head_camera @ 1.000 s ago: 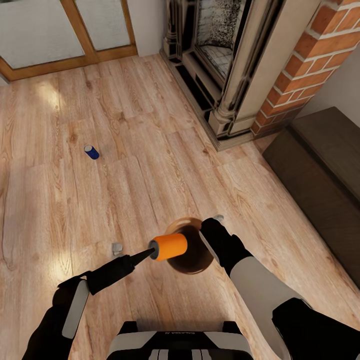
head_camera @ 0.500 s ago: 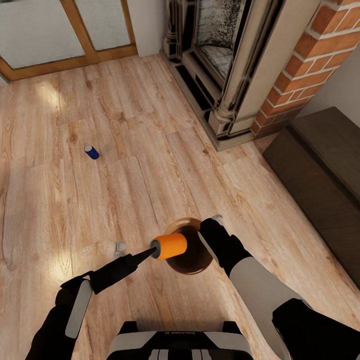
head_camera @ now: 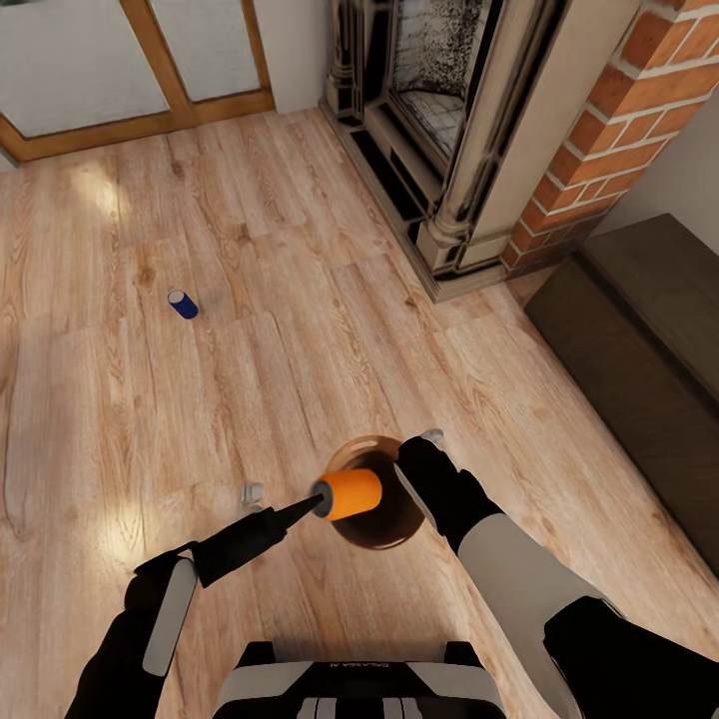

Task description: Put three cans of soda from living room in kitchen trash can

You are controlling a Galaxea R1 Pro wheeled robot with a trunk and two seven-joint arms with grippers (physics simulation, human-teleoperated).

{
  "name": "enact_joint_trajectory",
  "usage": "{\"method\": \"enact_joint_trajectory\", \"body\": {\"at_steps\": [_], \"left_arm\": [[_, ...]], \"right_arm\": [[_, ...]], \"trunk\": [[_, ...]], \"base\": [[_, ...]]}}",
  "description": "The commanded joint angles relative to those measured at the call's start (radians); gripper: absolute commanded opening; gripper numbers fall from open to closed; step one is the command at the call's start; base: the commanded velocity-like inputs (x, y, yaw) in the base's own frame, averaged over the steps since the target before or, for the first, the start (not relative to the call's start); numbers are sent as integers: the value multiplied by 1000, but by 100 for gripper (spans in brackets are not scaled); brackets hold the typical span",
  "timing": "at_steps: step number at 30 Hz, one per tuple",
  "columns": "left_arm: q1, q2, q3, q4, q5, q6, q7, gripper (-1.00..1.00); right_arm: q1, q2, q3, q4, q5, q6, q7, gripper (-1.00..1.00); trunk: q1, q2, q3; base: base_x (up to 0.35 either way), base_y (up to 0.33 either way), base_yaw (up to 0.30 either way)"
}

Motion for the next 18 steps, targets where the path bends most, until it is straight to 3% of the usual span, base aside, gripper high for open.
{"method": "enact_joint_trajectory", "body": {"at_steps": [1,18], "left_arm": [[0,0,0,0,0,0,0,100],[1,3,-2,-2,4,0,0,100]], "right_arm": [[0,0,0,0,-12,0,0,-100],[1,0,0,2,-12,0,1,-100]], "trunk": [[0,0,0],[0,0,0]], "base": [[83,0,0],[97,0,0]]}}
